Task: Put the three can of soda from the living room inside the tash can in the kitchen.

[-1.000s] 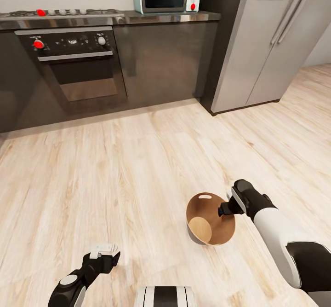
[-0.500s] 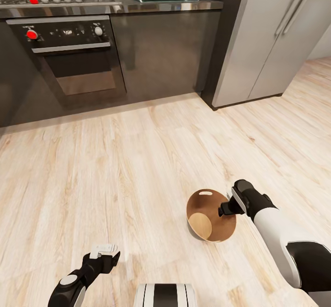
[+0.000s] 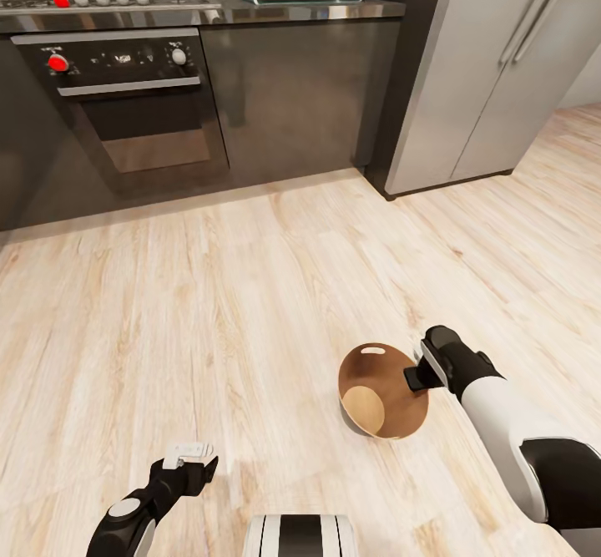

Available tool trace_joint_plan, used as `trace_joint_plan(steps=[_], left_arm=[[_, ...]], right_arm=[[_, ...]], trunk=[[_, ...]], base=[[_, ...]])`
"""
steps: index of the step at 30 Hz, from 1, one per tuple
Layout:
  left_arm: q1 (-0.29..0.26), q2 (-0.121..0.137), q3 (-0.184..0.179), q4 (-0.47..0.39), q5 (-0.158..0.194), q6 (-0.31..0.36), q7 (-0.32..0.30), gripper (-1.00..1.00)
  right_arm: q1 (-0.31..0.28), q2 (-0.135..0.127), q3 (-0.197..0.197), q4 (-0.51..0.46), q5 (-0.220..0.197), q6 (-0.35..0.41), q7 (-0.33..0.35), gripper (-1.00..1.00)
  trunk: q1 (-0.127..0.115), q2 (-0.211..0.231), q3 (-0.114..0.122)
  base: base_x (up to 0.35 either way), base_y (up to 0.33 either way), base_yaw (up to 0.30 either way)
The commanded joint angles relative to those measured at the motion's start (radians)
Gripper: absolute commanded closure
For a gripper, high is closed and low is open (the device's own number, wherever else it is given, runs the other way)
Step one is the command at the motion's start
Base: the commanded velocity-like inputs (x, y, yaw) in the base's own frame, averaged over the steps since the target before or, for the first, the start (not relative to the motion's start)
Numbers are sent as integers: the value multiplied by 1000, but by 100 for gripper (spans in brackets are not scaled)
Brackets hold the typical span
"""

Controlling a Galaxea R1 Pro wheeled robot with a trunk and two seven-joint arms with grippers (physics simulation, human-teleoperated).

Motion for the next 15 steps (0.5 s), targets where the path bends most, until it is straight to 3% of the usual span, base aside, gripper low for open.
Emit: trace_joint_plan(steps=[1,15], left_arm=[[-1,0,0,1,0,0,0,-100],[-1,0,0,8,1,4,-2,-100]], right_arm=[[1,0,-3,0,-36,2,3,100],[1,-2,-5,3,-36,2,3,100]], trunk=[[0,0,0],[-6,3,54]], base=[[0,0,0],[0,0,0]])
